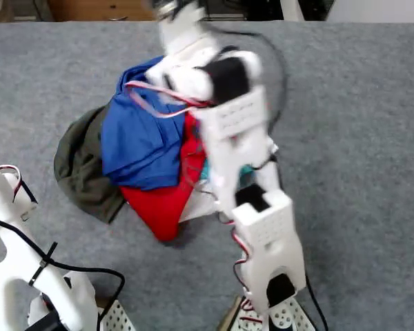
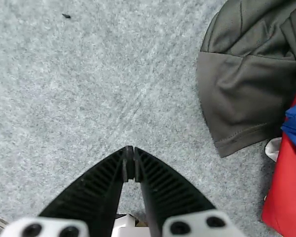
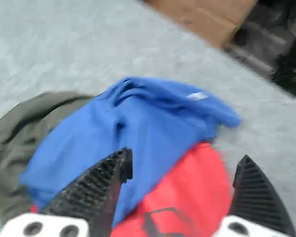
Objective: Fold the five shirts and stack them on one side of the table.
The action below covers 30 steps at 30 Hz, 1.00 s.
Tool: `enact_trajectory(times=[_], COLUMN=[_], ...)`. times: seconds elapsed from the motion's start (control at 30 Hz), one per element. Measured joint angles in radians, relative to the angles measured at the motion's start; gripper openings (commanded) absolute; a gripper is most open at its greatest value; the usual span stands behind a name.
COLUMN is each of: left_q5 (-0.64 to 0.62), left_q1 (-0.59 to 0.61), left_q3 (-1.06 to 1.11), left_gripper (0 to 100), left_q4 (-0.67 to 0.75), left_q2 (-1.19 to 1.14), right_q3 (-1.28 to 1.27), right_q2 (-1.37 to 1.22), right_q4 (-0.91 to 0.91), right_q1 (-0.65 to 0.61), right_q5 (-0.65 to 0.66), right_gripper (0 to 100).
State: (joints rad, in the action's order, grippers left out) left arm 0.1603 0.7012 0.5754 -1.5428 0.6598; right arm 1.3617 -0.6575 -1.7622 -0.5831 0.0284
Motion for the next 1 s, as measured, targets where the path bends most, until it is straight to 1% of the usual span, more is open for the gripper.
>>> enact_trajectory(times=[0.13,0.27,0.3,0.37,0.5,0.53,0.6,0.77,0.93,1.0], left_q5=[-0.002,-0.002,-0.002,-0.002,-0.002,0.0,0.0,0.0,0.0,0.0], left_q1=[0.038,0.083,0.091,0.095,0.098,0.098,0.098,0.098,0.098,0.098], left_q3=[0.0,0.0,0.0,0.0,0.0,0.0,0.0,0.0,0.0,0.0], left_gripper=[2,2,2,2,2,2,2,2,2,2], left_q4=[0.0,0.0,0.0,0.0,0.0,0.0,0.0,0.0,0.0,0.0], left_q2=[0.0,0.0,0.0,0.0,0.0,0.0,0.0,0.0,0.0,0.0], right_q3=[-0.061,-0.064,-0.064,-0.064,-0.064,-0.058,-0.038,0.031,0.216,0.244], right_q2=[-0.144,-0.288,-0.313,-0.338,-0.339,-0.342,-0.342,-0.344,-0.344,-0.331], right_q4=[0.02,0.077,0.084,0.091,0.094,0.094,0.094,0.071,0.009,0.005], right_q1=[-0.075,-0.098,-0.098,-0.098,-0.091,-0.087,-0.074,-0.043,-0.041,-0.037], right_q5=[-0.055,-0.083,-0.086,-0.087,-0.087,-0.087,-0.087,-0.087,-0.087,-0.083], right_gripper=[33.0,32.5,30.9,23.6,3.1,0.0,2.8,2.9,2.9,2.9])
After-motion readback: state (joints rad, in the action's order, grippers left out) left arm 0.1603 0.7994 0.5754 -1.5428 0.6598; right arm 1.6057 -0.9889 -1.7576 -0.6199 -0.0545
